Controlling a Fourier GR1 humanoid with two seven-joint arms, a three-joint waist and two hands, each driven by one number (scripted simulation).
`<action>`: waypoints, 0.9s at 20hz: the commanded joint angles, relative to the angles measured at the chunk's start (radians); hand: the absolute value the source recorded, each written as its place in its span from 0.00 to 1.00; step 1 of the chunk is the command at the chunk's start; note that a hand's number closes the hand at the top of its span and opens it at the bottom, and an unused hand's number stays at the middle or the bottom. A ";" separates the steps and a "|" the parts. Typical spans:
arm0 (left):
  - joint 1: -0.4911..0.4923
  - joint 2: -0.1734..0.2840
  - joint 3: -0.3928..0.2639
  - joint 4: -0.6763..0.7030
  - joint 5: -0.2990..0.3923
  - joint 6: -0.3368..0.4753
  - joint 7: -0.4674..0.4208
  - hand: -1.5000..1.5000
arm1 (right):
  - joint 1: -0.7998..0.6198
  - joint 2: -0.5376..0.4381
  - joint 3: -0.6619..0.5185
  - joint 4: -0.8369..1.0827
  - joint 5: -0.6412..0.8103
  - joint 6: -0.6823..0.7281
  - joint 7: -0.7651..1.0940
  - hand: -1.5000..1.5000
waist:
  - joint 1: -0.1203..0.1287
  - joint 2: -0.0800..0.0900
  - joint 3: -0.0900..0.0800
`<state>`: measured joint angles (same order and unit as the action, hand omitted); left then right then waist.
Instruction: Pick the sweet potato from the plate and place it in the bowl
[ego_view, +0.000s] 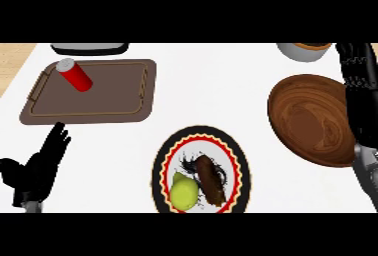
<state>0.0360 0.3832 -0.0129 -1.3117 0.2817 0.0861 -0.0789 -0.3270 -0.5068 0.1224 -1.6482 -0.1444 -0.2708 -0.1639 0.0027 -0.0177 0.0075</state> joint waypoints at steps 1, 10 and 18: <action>0.005 0.008 -0.014 -0.060 -0.017 -0.045 -0.019 0.50 | 0.074 0.038 0.065 -0.115 0.113 -0.077 0.065 1.00 | -0.006 0.014 -0.008; -0.150 -0.060 -0.232 -0.192 -0.085 -0.120 0.012 0.50 | 0.190 0.092 0.445 -0.033 0.661 -0.283 0.352 0.00 | -0.041 0.007 -0.012; -0.184 -0.100 -0.278 -0.209 -0.102 -0.108 0.080 0.50 | 0.030 0.161 0.613 -0.007 1.150 -0.043 0.789 0.00 | -0.013 0.002 -0.015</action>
<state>-0.1449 0.2969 -0.2665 -1.5047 0.1872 -0.0196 -0.0176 -0.2390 -0.3748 0.6665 -1.6607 0.8186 -0.4400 0.4335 -0.0202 -0.0134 -0.0067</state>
